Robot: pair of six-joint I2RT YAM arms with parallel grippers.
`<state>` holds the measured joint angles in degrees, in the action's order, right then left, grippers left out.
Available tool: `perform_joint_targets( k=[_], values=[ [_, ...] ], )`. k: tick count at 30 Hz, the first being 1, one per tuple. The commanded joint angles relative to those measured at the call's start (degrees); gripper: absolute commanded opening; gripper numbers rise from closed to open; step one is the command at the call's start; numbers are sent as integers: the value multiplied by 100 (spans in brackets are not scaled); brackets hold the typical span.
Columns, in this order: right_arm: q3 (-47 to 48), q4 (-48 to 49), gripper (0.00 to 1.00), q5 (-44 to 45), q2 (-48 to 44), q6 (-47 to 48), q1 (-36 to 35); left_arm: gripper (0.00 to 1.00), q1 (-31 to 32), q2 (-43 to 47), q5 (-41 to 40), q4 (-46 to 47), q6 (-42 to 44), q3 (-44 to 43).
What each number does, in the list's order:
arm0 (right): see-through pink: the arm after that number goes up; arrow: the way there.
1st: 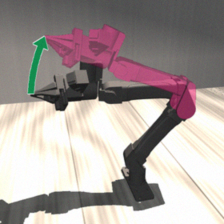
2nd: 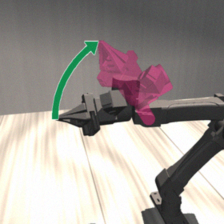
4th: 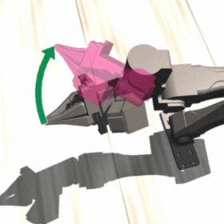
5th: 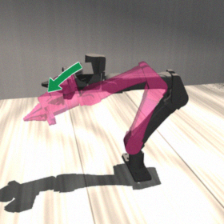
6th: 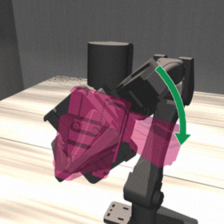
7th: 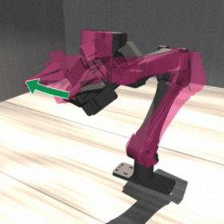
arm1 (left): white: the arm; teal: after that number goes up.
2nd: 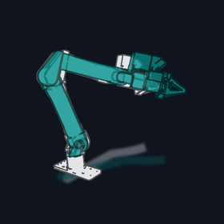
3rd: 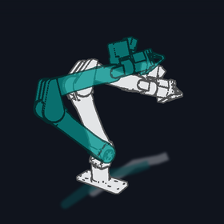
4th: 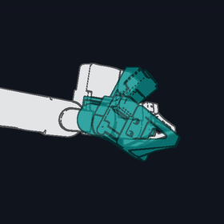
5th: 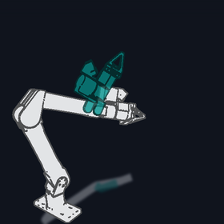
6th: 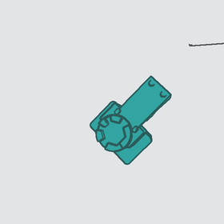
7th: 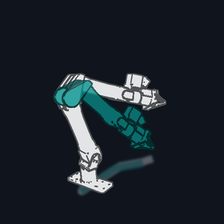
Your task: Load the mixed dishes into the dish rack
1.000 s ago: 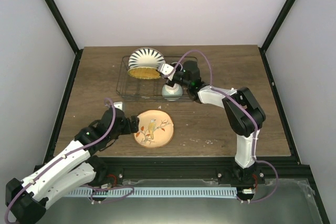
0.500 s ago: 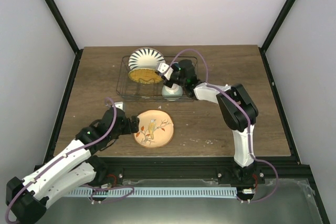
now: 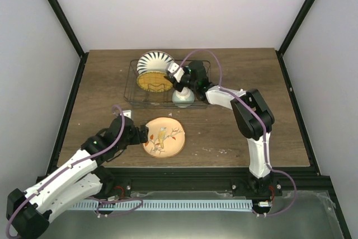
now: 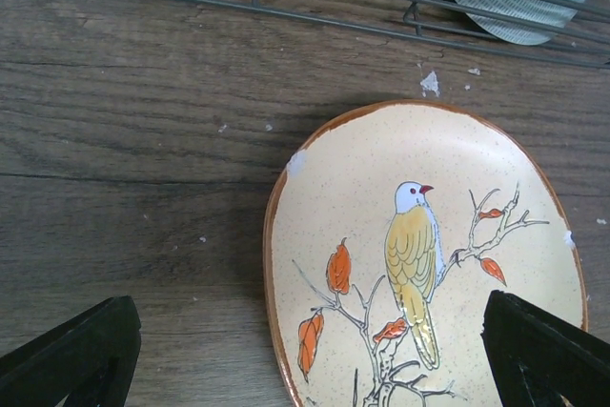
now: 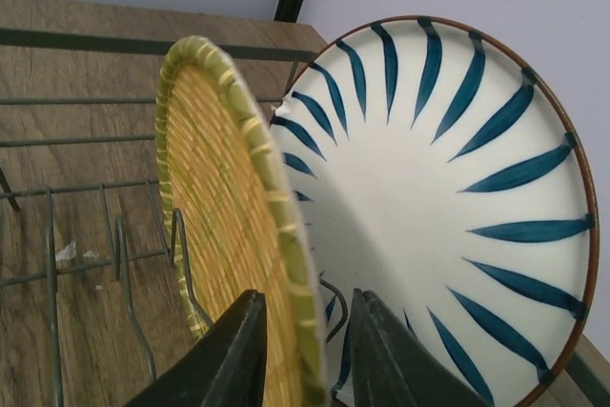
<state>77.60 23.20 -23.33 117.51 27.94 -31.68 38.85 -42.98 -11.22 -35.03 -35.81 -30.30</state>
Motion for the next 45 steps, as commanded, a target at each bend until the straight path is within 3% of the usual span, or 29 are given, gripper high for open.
perform_joint_targets(
  k=[1, 11, 21, 30, 39, 45],
  values=[
    [82, -146, 29, 144, -187, -259, 21, 100, -33, 88, 23, 144, -48, 101],
    [-490, -866, 54, 1515, -1593, -506, -109, 100, -37, -403, -268, 209, -376, 258],
    [-1887, -2131, 54, 3216, -3529, -2432, -525, 100, -72, -1348, -374, 604, -378, 209],
    [-3016, -3164, 54, 3471, -4835, -3558, -936, 100, -152, -1889, 507, 1478, -125, 445],
    [-3418, -3735, 54, 3484, -6122, -3998, -950, 100, -1304, -1342, 2217, 2539, -203, 1390],
    [-3369, -4118, 53, 3468, -6227, -4229, -948, 97, -1519, -1672, 3013, 3523, -478, 1812]
  ],
)
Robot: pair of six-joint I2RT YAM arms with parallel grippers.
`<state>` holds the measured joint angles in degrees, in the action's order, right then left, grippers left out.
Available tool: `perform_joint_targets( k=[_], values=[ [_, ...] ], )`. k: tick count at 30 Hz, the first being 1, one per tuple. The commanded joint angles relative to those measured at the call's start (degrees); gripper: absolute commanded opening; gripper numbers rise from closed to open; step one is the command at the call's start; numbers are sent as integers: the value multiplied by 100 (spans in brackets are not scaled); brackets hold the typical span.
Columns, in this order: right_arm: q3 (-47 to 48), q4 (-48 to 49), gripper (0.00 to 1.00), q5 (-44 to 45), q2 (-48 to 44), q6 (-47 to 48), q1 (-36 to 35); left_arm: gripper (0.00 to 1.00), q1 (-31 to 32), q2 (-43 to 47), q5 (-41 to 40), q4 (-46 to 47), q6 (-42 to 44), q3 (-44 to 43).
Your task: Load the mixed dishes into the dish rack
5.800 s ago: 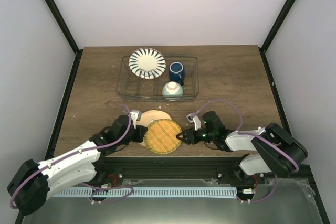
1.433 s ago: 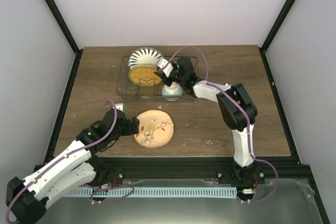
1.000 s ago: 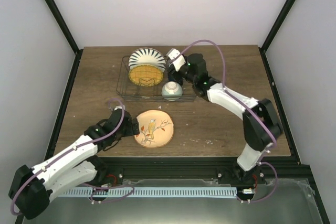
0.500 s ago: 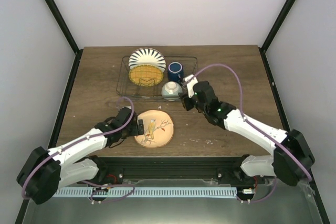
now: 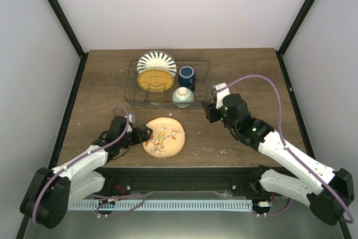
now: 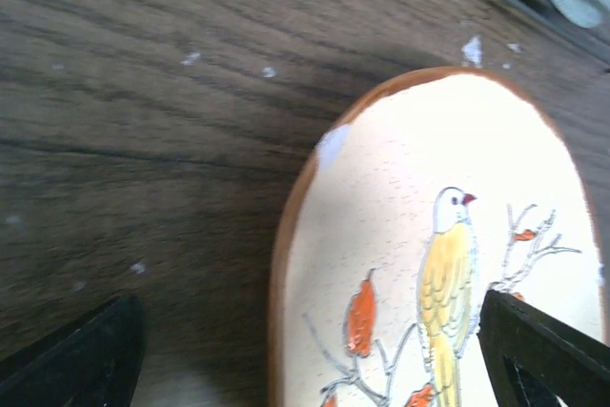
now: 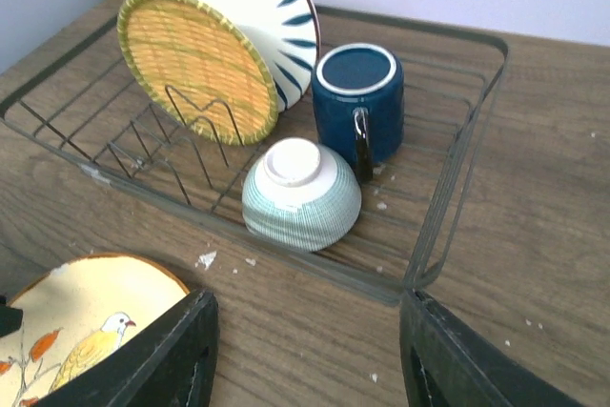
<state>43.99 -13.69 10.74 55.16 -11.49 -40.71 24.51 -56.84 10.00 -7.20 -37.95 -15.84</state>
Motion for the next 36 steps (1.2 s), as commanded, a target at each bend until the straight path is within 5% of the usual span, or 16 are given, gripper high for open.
perform_joint_targets(
  k=[1, 15, 36],
  values=[
    [10, -507, 53, 66, 26, -329, -41, 96, -94, -389, 977, 874, -331, 418],
    [-61, -1012, 53, 53, -134, -593, -43, 74, -96, -1002, 1378, 1603, -608, 919],
    [-519, -1188, 53, -584, 29, -1078, -42, 0, -96, -2311, 2093, 3382, -782, 1218]
  ],
)
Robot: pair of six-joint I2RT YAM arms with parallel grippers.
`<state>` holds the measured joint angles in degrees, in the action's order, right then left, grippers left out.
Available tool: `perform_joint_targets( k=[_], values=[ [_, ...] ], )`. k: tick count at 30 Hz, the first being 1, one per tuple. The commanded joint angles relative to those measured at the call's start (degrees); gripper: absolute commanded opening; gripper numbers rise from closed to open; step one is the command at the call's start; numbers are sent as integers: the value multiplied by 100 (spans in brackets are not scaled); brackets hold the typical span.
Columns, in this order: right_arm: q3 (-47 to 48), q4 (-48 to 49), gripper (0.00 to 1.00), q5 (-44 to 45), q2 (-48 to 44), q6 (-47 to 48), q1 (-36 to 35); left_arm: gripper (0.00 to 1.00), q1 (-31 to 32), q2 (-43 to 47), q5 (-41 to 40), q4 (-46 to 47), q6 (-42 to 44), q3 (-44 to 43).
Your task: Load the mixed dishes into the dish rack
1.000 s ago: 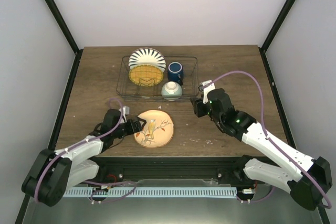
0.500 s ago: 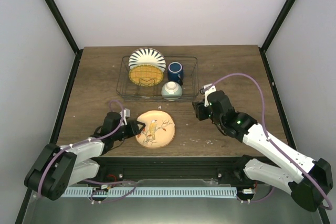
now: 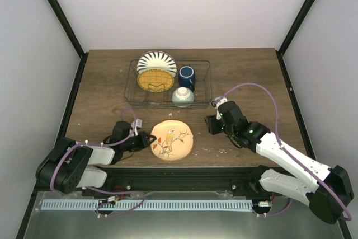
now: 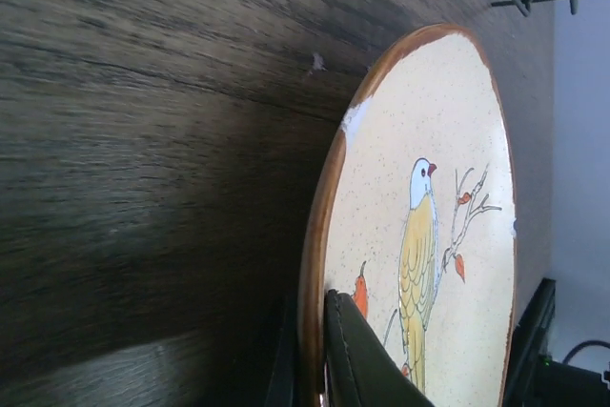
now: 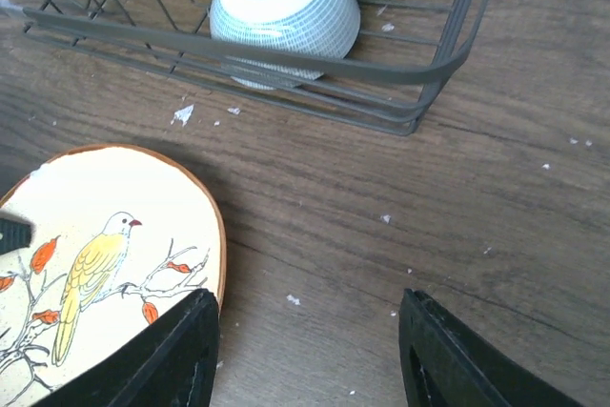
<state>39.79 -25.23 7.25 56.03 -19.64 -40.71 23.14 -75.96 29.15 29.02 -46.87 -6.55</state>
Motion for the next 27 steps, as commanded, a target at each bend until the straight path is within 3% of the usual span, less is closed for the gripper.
perform_joint_targets(
  k=[1, 10, 20, 27],
  values=[
    [-133, -17, 54, -289, -90, -320, -42, 0, 42, -458, 237, -123, 85, 297],
    [-540, 346, 63, -1281, -154, -1152, -36, 0, 55, -138, 617, 345, -39, 254],
    [-931, 1159, 66, -2259, 438, -1529, -36, 0, 51, 1748, 455, -1474, 411, -359],
    [-1162, 1994, 66, -2881, 910, -1675, -38, 0, 67, 2346, 551, -1810, 328, -484]
  ],
)
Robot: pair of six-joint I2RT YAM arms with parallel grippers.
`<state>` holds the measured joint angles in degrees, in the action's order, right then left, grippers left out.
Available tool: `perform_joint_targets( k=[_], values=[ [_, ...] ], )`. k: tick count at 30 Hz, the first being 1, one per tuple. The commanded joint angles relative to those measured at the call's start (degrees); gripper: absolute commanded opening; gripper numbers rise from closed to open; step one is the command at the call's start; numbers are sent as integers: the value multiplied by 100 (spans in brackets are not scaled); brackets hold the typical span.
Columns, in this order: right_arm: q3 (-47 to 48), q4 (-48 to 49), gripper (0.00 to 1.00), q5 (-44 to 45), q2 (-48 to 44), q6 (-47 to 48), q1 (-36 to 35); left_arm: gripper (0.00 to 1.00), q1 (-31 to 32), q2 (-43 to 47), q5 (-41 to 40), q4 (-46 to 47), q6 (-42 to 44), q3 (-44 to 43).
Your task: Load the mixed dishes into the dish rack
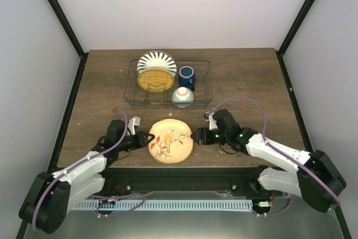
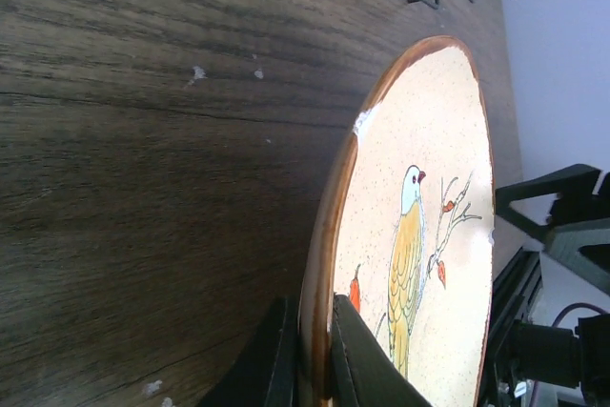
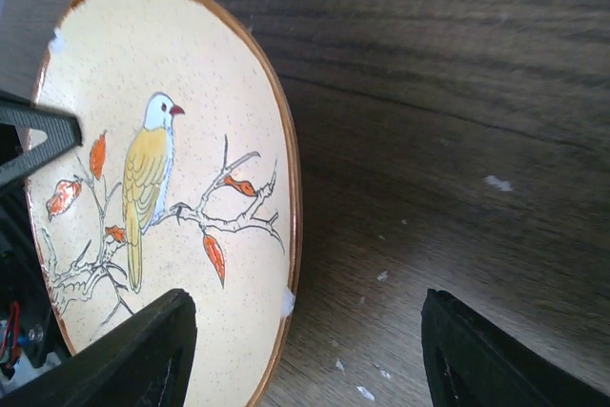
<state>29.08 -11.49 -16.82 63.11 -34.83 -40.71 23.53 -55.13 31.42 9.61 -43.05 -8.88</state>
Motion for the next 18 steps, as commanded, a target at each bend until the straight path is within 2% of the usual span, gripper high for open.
perform_joint_targets(
  k=[1, 14, 18],
  values=[
    [-118, 757, 66, -540, 264, -156, -44, 0, 33, 291, 342, 137, -77, -244],
    [-580, 2380, 65, -1196, 1080, -226, -122, 0, 378, 247, 365, 388, -269, -384],
    [-594, 2780, 62, -1236, 1271, -235, -315, 0, 609, 83, 310, 561, -352, -493]
  ],
)
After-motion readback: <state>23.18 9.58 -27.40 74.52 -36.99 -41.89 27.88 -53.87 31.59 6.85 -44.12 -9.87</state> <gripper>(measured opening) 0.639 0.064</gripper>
